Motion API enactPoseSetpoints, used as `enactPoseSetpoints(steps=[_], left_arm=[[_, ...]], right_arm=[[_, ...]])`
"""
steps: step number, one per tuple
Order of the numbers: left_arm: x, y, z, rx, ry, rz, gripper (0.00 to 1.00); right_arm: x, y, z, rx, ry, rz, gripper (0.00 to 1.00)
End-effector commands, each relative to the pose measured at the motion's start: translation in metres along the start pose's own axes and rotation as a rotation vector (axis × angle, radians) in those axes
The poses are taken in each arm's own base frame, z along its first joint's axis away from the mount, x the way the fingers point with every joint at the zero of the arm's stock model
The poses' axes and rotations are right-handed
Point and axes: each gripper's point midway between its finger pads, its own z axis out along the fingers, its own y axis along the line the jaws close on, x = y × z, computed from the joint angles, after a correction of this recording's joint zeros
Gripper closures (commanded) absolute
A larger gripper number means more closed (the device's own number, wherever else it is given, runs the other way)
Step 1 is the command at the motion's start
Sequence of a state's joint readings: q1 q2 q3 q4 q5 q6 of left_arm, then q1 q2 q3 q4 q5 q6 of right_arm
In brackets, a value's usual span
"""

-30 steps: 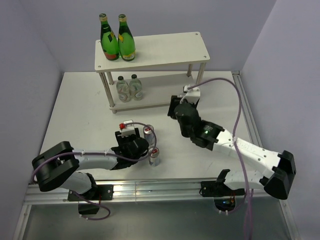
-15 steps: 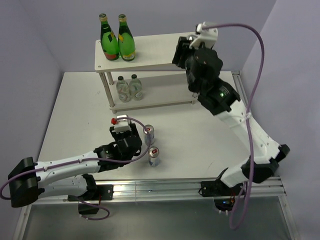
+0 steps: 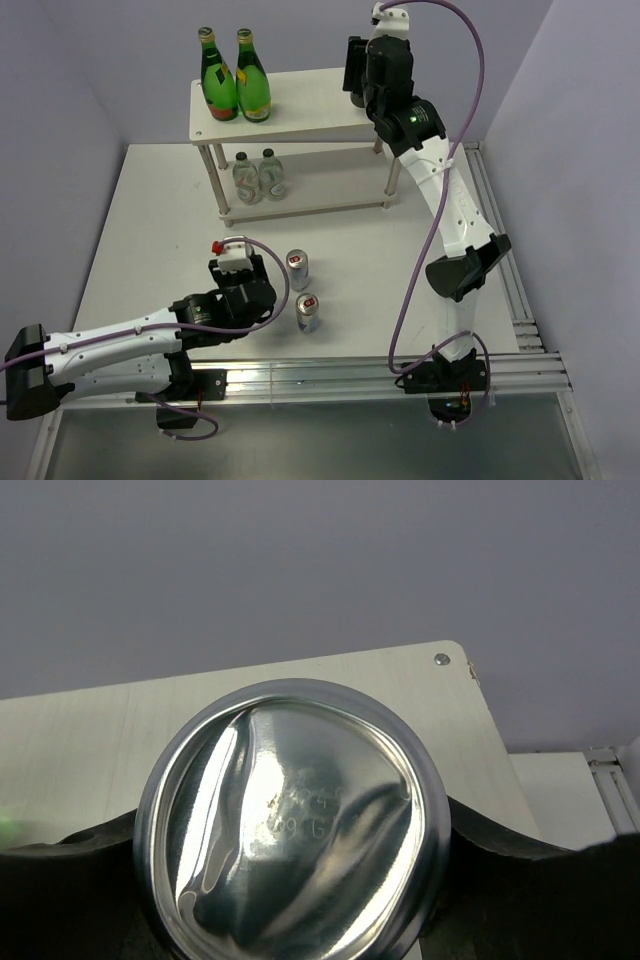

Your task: Place and organize the beverage onto the shelf

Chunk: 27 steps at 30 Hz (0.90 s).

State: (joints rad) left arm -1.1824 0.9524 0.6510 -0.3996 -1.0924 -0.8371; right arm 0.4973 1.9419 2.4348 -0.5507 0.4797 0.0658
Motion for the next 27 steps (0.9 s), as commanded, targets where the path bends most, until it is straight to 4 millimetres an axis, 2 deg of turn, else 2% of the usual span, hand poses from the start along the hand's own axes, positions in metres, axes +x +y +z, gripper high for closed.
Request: enactPoseSetpoints(steps=[1, 5, 12, 13, 17, 20, 23, 24, 27], left_arm=[[-0.025, -0.009, -0.005, 0.015, -0.044, -0.103, 1.00], [-0.026, -0.015, -0.004, 0.026, -0.045, -0.103, 1.00], [-0.025, -0.024, -0.001, 0.033, -0.044, -0.091, 1.00], [-0.026, -0.024, -0.001, 0.036, -0.045, -0.090, 1.00], [-0.030, -0.026, -0.002, 0.046, -0.050, -0.095, 1.00], [-0.032, -0.027, -0.002, 0.045, -0.054, -0.095, 1.00], [-0.033, -0.027, -0.002, 0.046, -0.055, -0.091, 1.00], [-0.033, -0.028, -0.002, 0.046, -0.055, -0.090, 1.00], [-0.034, -0.028, -0.002, 0.045, -0.059, -0.088, 1.00]], right_arm=[[-0.065, -0.008, -0.018, -0.039, -0.170, 0.102, 1.00], [-0.048, -0.012, -0.005, -0.029, -0.126, 0.092, 1.00], [-0.024, -0.012, 0.005, -0.015, -0.074, 0.061, 1.00], [-0.015, -0.012, 0.008, -0.014, -0.059, 0.052, 1.00], [-0.013, -0.011, 0.011, -0.010, -0.056, 0.046, 1.00], [-0.010, -0.010, 0.014, -0.003, -0.050, 0.047, 0.89], [-0.005, -0.011, 0.015, 0.005, -0.043, 0.048, 0.65], [-0.002, -0.012, 0.017, 0.009, -0.036, 0.046, 0.50], [-0.001, -0.012, 0.017, 0.010, -0.035, 0.044, 0.30]])
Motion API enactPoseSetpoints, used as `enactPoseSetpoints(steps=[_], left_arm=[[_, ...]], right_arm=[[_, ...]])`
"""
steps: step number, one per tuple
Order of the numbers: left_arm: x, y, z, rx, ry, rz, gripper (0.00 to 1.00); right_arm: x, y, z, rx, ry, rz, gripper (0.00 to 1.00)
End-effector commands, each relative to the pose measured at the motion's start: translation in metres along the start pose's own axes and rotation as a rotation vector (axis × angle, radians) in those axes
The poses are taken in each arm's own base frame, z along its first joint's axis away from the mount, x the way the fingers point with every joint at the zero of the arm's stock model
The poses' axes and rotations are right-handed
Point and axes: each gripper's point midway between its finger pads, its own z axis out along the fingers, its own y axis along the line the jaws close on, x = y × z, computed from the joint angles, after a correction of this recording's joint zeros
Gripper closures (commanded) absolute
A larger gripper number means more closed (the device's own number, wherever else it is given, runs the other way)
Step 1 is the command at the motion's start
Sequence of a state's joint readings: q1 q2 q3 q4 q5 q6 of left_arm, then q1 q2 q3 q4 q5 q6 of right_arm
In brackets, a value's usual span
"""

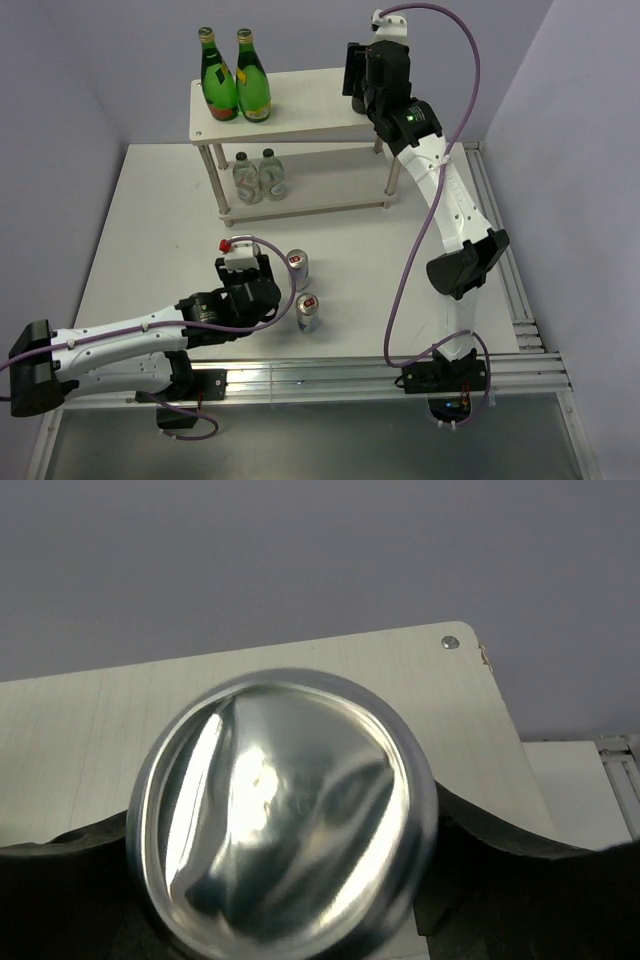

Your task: Place and organize the beverage onto the shelf

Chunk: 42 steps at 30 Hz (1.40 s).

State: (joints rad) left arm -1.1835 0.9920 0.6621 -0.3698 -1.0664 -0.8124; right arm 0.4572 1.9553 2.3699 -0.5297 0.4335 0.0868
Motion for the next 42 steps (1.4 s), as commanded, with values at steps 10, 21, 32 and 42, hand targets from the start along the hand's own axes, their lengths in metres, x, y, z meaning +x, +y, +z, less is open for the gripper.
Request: enactPoseSetpoints(steps=[10, 21, 32, 42], left_arm=[[-0.038, -0.013, -0.005, 0.016, -0.084, -0.116, 1.00], [-0.063, -0.008, -0.011, -0.008, -0.118, -0.095, 1.00], [-0.097, -0.012, -0.019, -0.010, -0.165, -0.097, 1.00], [-0.218, -0.050, -0.043, 0.137, -0.344, -0.072, 1.00]], right_arm=[[-0.025, -0.007, -0.005, 0.023, -0.084, 0.047, 0.20], [-0.018, -0.012, -0.017, 0.017, -0.083, 0.064, 0.03], [-0.006, -0.004, -0.050, -0.105, -0.073, 0.101, 0.00], [0.015, -0.017, -0.144, -0.157, -0.113, 0.195, 0.00]])
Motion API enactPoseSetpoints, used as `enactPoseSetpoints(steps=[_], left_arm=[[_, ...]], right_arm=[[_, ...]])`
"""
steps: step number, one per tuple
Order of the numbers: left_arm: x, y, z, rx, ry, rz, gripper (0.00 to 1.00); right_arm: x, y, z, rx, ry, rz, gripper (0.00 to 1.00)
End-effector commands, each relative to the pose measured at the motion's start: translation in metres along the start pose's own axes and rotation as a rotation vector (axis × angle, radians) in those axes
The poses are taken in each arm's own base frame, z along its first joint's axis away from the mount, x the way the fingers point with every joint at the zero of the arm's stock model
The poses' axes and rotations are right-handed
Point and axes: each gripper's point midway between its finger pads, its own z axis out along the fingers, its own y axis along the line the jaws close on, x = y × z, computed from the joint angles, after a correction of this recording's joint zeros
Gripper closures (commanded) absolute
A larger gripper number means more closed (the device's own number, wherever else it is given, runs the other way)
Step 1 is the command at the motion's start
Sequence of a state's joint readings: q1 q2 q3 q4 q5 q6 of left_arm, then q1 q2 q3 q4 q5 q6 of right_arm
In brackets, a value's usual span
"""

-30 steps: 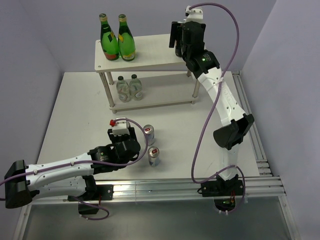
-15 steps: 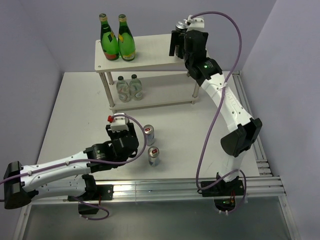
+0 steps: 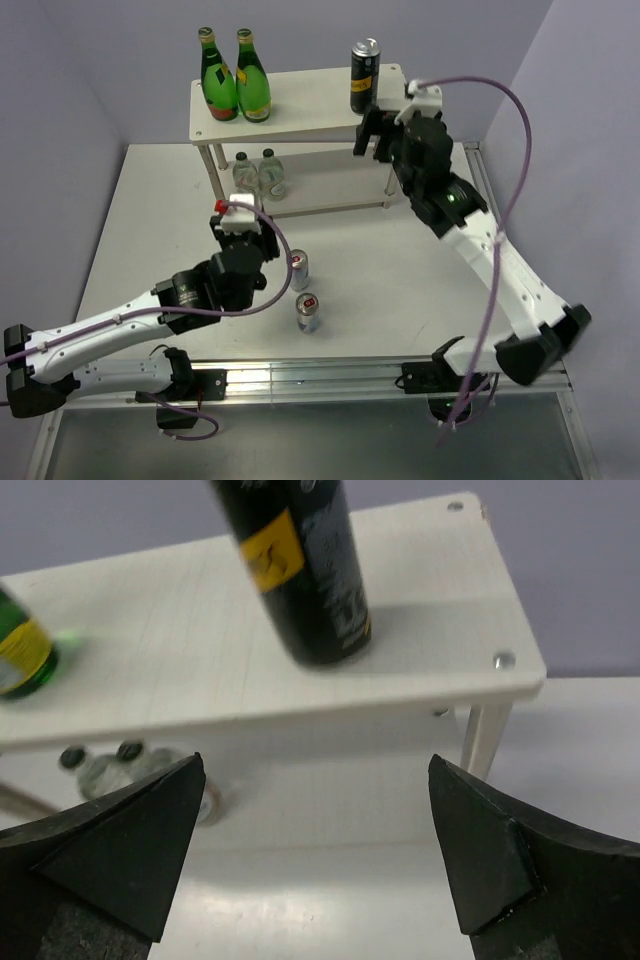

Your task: Place and organize the beverage onto the shelf

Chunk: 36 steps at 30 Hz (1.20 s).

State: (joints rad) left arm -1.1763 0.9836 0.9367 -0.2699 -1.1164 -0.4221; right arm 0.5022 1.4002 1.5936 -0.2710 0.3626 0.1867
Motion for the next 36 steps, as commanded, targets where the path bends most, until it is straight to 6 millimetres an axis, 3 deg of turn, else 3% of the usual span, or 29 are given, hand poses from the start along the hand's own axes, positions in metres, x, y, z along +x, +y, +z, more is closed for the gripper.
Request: enactPoseSetpoints(steps=[1, 2, 4, 5, 7, 8, 9, 10, 11, 14, 15, 16, 17, 23, 27, 36], left_arm=[[-0.117, -0.018, 0.002, 0.070, -0.191, -0.117, 1.00], [-0.143, -0.035, 0.006, 0.134, -0.216, -0.111, 0.99], [-0.171, -0.038, 0.020, 0.139, -0.252, -0.107, 1.00], [-0.193, -0.051, 0.028, 0.158, -0.276, -0.113, 0.99], [-0.210, -0.064, 0.045, 0.202, -0.283, -0.068, 1.00], [-0.229, -0.080, 0.056, 0.226, -0.300, -0.073, 1.00], [-0.236, -0.094, 0.062, 0.289, -0.305, -0.059, 1.00], [-0.240, -0.093, 0.075, 0.279, -0.297, -0.042, 1.00], [-0.255, -0.106, 0.087, 0.292, -0.313, -0.047, 1.00], [-0.269, -0.124, 0.117, 0.311, -0.315, -0.010, 1.00], [-0.271, -0.131, 0.123, 0.329, -0.318, -0.001, 1.00], [-0.258, -0.141, 0.143, 0.332, -0.294, 0.025, 1.00], [-0.274, -0.141, 0.141, 0.342, -0.326, 0.008, 1.00], [-0.267, -0.157, 0.173, 0.456, -0.326, -0.021, 1.00], [-0.262, -0.146, 0.196, 0.464, -0.313, -0.044, 1.00], [-0.251, -0.150, 0.214, 0.524, -0.292, -0.060, 1.00]], right_arm=[[-0.029, 0.012, -0.064, -0.080, -0.136, 0.106, 0.00], [-0.006, 0.013, -0.068, -0.088, -0.099, 0.094, 0.00], [-0.001, 0.014, -0.092, -0.120, -0.101, 0.123, 0.00], [0.017, 0.018, -0.098, -0.141, -0.067, 0.111, 0.00], [0.026, 0.017, -0.114, -0.163, -0.054, 0.124, 0.00], [0.041, 0.017, -0.118, -0.166, -0.028, 0.110, 0.00], [0.048, 0.015, -0.123, -0.169, -0.019, 0.109, 0.00], [0.048, 0.011, -0.132, -0.176, -0.027, 0.117, 0.00], [0.062, 0.007, -0.134, -0.167, -0.009, 0.104, 0.00], [0.075, -0.009, -0.144, -0.147, -0.005, 0.093, 0.00], [0.074, -0.013, -0.149, -0.147, -0.015, 0.095, 0.00], [0.076, -0.017, -0.152, -0.143, -0.015, 0.093, 0.00], [0.082, -0.019, -0.153, -0.141, -0.006, 0.087, 0.00], [0.085, -0.025, -0.164, -0.161, -0.020, 0.105, 0.00], [0.087, -0.024, -0.167, -0.176, -0.023, 0.109, 0.00], [0.089, -0.023, -0.167, -0.186, -0.023, 0.117, 0.00]])
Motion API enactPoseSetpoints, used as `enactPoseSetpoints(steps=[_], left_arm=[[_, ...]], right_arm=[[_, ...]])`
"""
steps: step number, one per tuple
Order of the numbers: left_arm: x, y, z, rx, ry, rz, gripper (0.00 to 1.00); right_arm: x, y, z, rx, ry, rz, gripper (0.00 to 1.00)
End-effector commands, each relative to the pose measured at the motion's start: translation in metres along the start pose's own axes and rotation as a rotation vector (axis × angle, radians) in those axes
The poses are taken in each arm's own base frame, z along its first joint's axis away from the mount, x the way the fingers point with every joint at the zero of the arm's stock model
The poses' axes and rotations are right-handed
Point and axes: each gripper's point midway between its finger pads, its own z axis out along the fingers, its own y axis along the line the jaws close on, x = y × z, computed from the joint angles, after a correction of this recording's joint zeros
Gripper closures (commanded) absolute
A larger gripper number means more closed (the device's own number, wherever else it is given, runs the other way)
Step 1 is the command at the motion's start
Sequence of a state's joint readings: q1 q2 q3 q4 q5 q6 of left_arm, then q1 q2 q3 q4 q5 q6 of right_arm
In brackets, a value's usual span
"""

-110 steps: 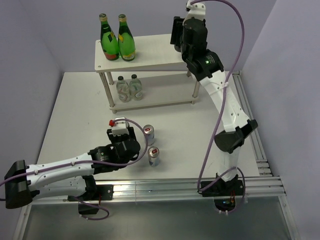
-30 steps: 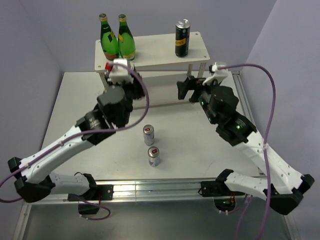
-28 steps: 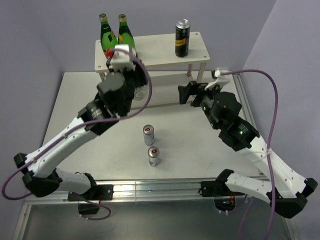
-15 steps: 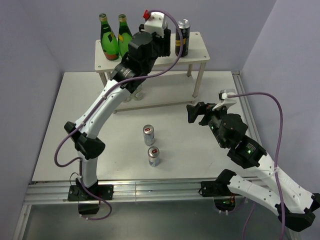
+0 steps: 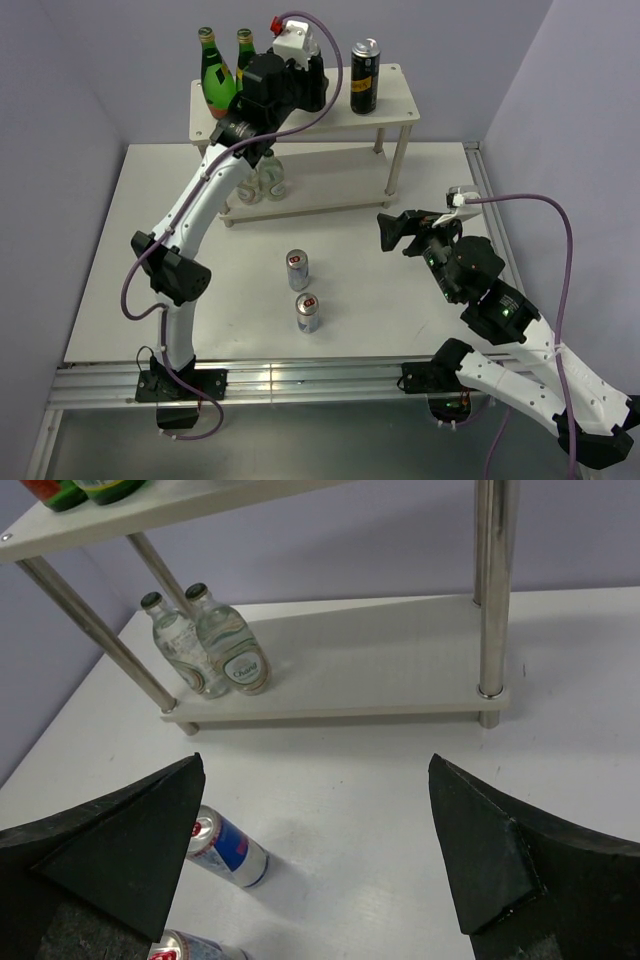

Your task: Place and organize the beverage onto the shelf

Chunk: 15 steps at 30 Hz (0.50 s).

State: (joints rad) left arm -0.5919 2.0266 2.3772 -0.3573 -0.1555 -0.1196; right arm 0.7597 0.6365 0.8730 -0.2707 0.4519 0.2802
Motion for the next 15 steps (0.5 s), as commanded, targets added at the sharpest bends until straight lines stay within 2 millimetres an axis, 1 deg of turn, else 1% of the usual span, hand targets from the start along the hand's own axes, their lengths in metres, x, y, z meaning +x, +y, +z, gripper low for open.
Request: enactPoseSetpoints(steps=[1, 5, 7, 12, 13, 15], left_arm=[[-0.074, -0.024, -0.012, 0.116, -0.213, -0.068, 1.00], [-0.065, -0.033, -0.008, 0.171, -0.190, -0.061, 1.00], [-0.060, -0.042, -0.008, 0.220, -0.177, -0.054, 1.00], [-0.050, -0.048, -0.006, 0.255, -0.154, -0.040, 1.00], [-0.047, -0.050, -0.005, 0.267, -0.147, -0.041, 0.99], [-0.042, -0.054, -0.004, 0.286, -0.135, -0.042, 0.95]], right_arm=[[-0.003, 0.004, 0.001, -0.012, -0.020, 0.021, 0.00], [-0.002, 0.003, 0.002, -0.008, -0.021, 0.024, 0.00], [-0.003, 0.003, 0.002, -0.006, -0.023, 0.023, 0.00], [-0.001, 0.002, 0.003, -0.002, -0.018, 0.022, 0.00], [-0.001, 0.002, 0.003, 0.001, -0.019, 0.022, 0.00], [-0.001, 0.002, 0.004, 0.002, -0.017, 0.021, 0.00]])
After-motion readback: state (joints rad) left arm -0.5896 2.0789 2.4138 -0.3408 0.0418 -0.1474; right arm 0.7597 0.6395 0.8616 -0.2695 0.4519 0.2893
